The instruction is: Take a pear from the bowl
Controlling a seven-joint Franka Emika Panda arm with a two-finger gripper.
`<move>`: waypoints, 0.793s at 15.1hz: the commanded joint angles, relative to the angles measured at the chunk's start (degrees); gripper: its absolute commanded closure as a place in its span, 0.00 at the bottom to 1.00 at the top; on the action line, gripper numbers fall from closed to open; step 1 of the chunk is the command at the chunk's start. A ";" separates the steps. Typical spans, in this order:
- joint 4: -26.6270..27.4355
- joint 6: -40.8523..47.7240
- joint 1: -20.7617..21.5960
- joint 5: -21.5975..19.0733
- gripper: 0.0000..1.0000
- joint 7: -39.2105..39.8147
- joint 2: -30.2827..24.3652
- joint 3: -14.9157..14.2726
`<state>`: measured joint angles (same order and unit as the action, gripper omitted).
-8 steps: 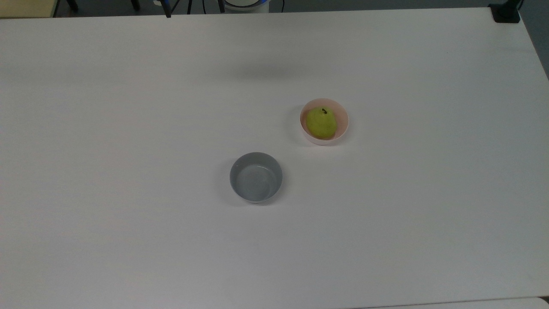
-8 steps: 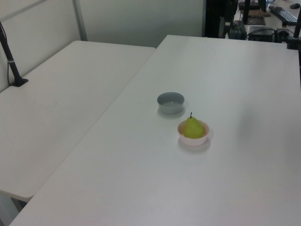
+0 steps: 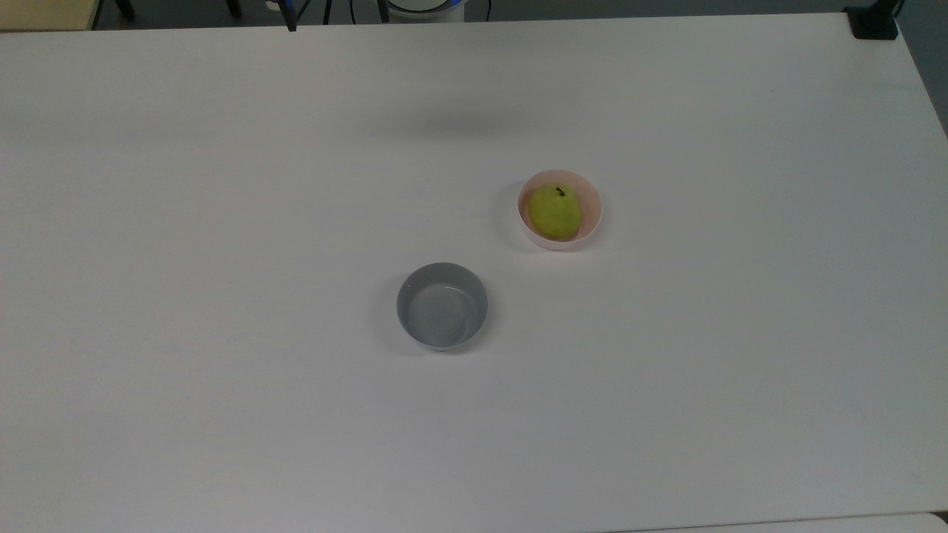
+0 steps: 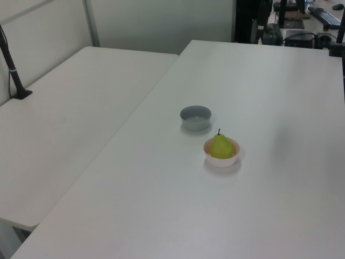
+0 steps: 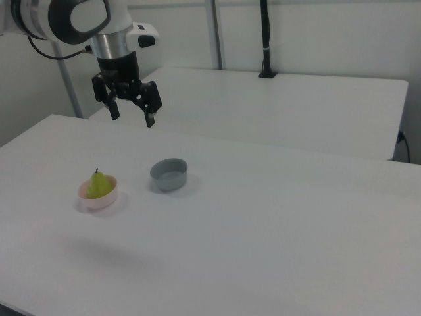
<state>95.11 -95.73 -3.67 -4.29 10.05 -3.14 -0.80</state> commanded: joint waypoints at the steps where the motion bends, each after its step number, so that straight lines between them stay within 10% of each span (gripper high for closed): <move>1: 0.61 -1.48 0.07 -0.19 0.00 0.67 -0.11 0.19; 12: 0.87 -0.87 -0.55 0.33 0.00 12.61 -0.03 0.19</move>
<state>95.12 -95.76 -3.76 -4.21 15.58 -2.84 -0.76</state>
